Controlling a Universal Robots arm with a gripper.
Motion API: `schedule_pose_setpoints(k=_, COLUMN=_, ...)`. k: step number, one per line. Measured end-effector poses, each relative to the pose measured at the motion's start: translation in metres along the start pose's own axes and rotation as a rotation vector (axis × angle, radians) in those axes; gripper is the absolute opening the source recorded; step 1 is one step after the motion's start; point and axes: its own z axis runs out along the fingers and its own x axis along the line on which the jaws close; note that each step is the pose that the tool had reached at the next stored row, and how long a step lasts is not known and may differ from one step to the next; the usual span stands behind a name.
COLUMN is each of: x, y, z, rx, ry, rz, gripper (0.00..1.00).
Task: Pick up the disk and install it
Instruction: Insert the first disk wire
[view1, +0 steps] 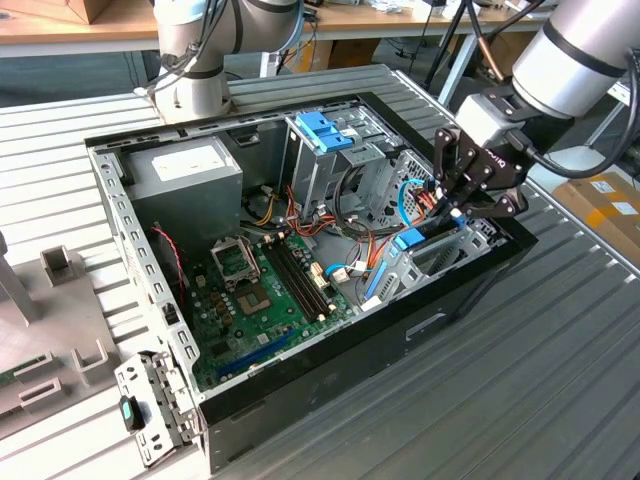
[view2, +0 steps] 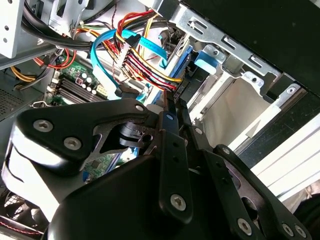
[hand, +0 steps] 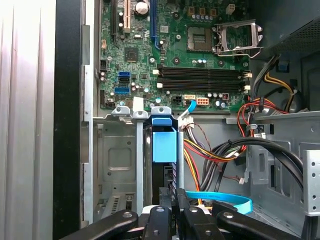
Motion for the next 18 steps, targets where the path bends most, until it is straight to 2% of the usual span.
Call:
schedule_pose_setpoints(k=9, x=0.0004, y=-0.0002, z=0.0034, rx=-0.0002, ry=-0.0021, rz=0.0, gripper=0.16)
schedule_pose_setpoints(k=11, x=0.0003, y=-0.0002, z=0.0037, rx=-0.0001, ry=-0.0051, rz=0.0, gripper=0.16)
schedule_pose_setpoints(k=18, x=0.0004, y=-0.0004, z=0.0029, rx=-0.0002, ry=-0.0049, rz=0.0, gripper=0.16)
